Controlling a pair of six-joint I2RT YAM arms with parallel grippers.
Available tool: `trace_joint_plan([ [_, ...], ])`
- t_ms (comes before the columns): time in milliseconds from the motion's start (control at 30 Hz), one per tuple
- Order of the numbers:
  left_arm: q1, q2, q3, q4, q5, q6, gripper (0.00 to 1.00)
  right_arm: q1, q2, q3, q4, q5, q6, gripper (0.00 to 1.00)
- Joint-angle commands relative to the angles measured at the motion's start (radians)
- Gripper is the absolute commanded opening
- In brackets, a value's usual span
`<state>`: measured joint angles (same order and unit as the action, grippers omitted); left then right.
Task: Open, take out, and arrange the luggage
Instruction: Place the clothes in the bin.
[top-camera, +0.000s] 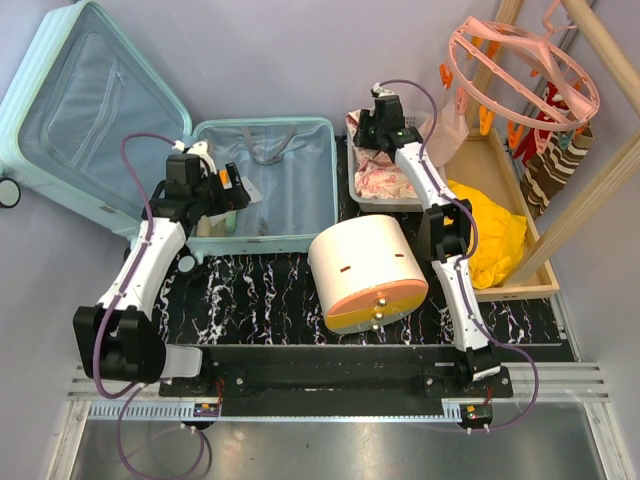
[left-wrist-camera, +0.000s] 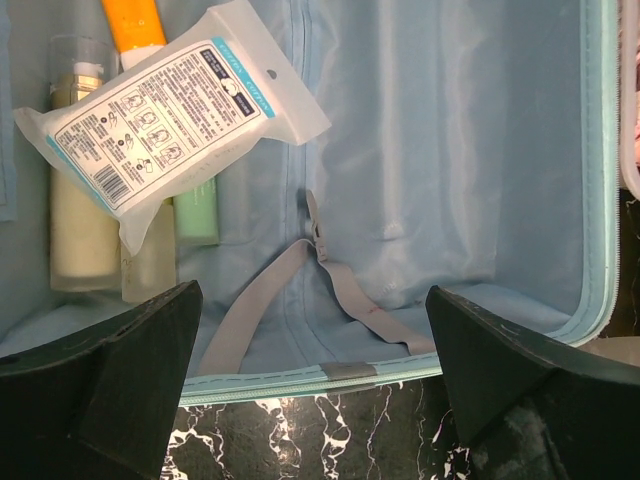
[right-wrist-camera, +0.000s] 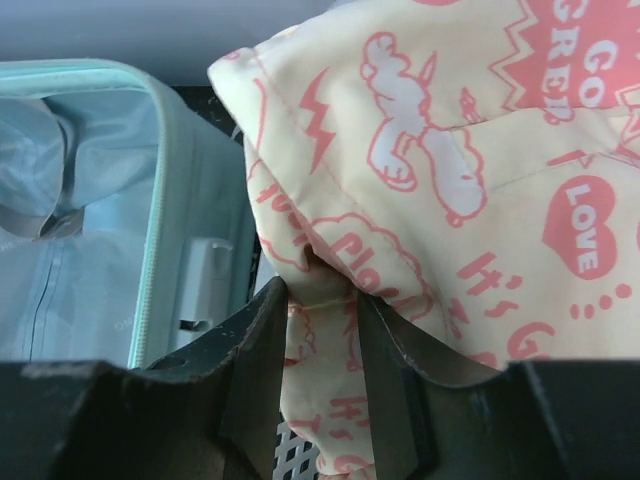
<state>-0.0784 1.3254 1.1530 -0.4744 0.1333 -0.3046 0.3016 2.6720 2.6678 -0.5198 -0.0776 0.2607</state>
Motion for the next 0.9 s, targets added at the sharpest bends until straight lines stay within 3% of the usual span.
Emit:
trace_joint_plan([
  [0, 0.005, 0.027, 0.06, 0.034, -0.011, 0.021, 0.99, -0.009, -0.006, 0.0, 0.021, 0.117, 0.008, 0.42],
  [167, 0.008, 0.063, 0.089, 0.036, 0.002, 0.022, 0.99, -0.009, 0.078, 0.095, -0.132, 0.153, -0.017, 0.43],
  [333, 0.008, 0.089, 0.114, 0.036, 0.02, 0.015, 0.99, -0.009, 0.095, 0.075, -0.244, 0.168, -0.072, 0.43],
  [600, 0.008, 0.067, 0.094, 0.031, 0.023, 0.012, 0.99, -0.007, 0.088, 0.09, -0.269, 0.113, -0.083, 0.44],
  [800, 0.006, 0.049, 0.114, 0.031, 0.015, 0.03, 0.99, -0.009, -0.009, 0.093, -0.194, 0.032, -0.11, 0.58],
  [867, 0.005, 0.044, 0.137, 0.033, 0.014, 0.029, 0.99, -0.006, -0.07, 0.09, -0.172, 0.003, -0.118, 0.68],
])
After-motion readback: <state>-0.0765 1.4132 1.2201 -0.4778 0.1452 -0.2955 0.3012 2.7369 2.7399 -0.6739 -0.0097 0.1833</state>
